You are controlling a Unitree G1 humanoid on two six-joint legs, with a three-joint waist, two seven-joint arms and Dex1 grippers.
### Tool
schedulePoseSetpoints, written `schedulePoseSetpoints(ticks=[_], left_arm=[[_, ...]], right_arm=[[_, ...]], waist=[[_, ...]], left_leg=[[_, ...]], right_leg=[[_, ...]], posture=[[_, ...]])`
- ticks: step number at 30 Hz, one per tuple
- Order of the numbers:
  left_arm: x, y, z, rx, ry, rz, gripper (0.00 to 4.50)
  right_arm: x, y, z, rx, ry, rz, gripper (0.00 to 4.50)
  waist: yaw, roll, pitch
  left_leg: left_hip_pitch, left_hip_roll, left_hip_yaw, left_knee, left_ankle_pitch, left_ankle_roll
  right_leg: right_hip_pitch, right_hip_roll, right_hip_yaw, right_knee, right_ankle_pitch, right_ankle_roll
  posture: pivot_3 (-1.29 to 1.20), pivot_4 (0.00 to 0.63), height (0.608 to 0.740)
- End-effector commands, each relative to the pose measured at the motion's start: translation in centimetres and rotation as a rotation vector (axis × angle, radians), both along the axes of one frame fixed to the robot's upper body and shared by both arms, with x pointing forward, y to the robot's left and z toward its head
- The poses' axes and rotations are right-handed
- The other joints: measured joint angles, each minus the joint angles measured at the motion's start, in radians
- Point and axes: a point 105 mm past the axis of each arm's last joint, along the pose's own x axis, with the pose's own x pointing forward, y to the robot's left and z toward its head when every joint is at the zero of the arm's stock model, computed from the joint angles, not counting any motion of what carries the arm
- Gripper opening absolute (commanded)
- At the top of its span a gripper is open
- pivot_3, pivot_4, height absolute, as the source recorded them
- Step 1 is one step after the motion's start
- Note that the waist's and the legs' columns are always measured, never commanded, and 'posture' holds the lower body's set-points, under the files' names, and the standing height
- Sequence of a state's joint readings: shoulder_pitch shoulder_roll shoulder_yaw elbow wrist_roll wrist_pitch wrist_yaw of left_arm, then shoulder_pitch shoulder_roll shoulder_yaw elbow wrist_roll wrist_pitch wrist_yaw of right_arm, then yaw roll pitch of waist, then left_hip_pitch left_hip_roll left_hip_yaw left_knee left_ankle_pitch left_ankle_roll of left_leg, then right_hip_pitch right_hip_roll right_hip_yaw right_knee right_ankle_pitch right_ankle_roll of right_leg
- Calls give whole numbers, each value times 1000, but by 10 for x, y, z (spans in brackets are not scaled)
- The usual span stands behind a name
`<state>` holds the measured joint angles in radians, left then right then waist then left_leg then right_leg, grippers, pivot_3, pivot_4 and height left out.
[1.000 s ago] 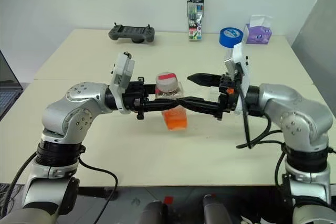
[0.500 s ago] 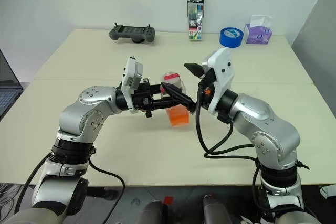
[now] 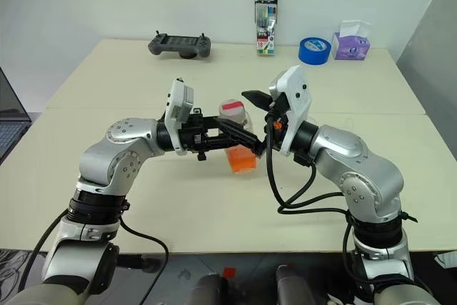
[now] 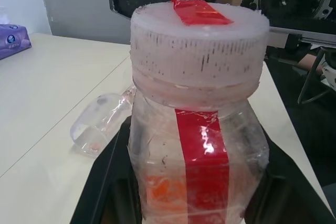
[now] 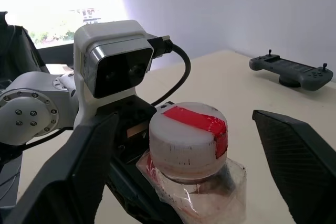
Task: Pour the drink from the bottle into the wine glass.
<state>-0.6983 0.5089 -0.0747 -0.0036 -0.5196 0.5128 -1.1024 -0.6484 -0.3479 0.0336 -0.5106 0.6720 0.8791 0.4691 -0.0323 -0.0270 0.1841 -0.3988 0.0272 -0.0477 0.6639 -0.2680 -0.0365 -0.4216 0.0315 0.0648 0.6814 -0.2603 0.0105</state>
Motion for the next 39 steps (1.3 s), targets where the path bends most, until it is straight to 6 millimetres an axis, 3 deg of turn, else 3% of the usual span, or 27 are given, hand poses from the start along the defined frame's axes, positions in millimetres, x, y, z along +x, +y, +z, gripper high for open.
schedulePoseSetpoints(ticks=[1, 4, 5, 9, 14, 18, 24, 27, 32, 36, 39], left_arm=[[-6, 0, 15, -17, -79, -8, 1828], [-5, 1, 15, -17, -80, -5, 1828], [-5, 1, 15, -18, -80, -2, 1828], [-7, 1, 15, -19, -75, -7, 1828], [-19, -3, 18, -14, -45, -90, 1828], [-27, -7, 24, -9, -20, -155, 1828], [-27, -7, 28, -8, -30, -138, 1828], [-24, -1, 25, -3, -46, -85, 1828], [-22, 5, 23, -18, -42, -35, 1828], [-17, 6, 21, -15, -47, -14, 1828], [-14, 4, 20, -12, -53, -9, 1828]], right_arm=[[-6, 2, 7, 13, -38, 33, 3048], [-5, 2, 7, 11, -39, 36, 1931], [-5, 2, 7, 10, -40, 36, 1839], [-4, 1, 9, -7, -56, 53, 1841], [-5, -9, 14, -131, -122, 263, 1841], [11, -20, 20, -279, -159, 398, 1841], [18, -39, 27, -301, -68, 436, 1841], [8, -56, 27, -268, 22, 409, 2491], [-3, -62, 22, -204, 67, 279, 4178], [-14, -45, 17, -102, 54, 187, 4178], [-10, -29, 18, -58, -11, 75, 4178]], waist=[[0, 0, 0], [0, 0, 0], [0, 0, 0], [0, 0, 0], [0, 0, 0], [-1, 1, 1], [1, 1, 1], [2, 1, 1], [2, 1, 1], [-1, 1, 1], [-1, 1, 1]], left_leg=[[0, 0, 0, 0, 0, 0], [0, 0, 0, 0, 0, 0], [0, 0, 0, 0, 0, 0], [0, 0, 0, 0, 0, 0], [0, 0, 1, 0, 0, 0], [1, -1, 4, 1, 0, 0], [1, 0, 0, 0, 0, 0], [-1, 1, -2, 0, 0, 0], [-1, 0, -2, 0, 0, 0], [0, 0, -1, 1, 0, 0], [0, 0, -1, 1, 0, 0]], right_leg=[[0, 0, 0, 0, 0, 0], [0, 0, 0, 0, 0, 0], [0, 0, 0, 0, 0, 0], [0, 0, 0, 0, 0, 0], [0, 0, -1, 0, 0, 0], [0, 0, -1, 0, 0, 0], [0, 2, -2, 0, 0, -1], [0, -1, -2, 0, 0, -1], [0, -8, -2, 0, 0, -1], [0, -7, -2, 1, 0, 0], [0, -4, -1, 1, 0, 0]], posture=[[0, 150, 740], [0, 150, 740], [0, 150, 740], [0, 150, 740], [0, 150, 740], [0, 150, 740], [0, 150, 740], [0, 150, 740], [0, 150, 740], [0, 150, 740], [0, 150, 740]])
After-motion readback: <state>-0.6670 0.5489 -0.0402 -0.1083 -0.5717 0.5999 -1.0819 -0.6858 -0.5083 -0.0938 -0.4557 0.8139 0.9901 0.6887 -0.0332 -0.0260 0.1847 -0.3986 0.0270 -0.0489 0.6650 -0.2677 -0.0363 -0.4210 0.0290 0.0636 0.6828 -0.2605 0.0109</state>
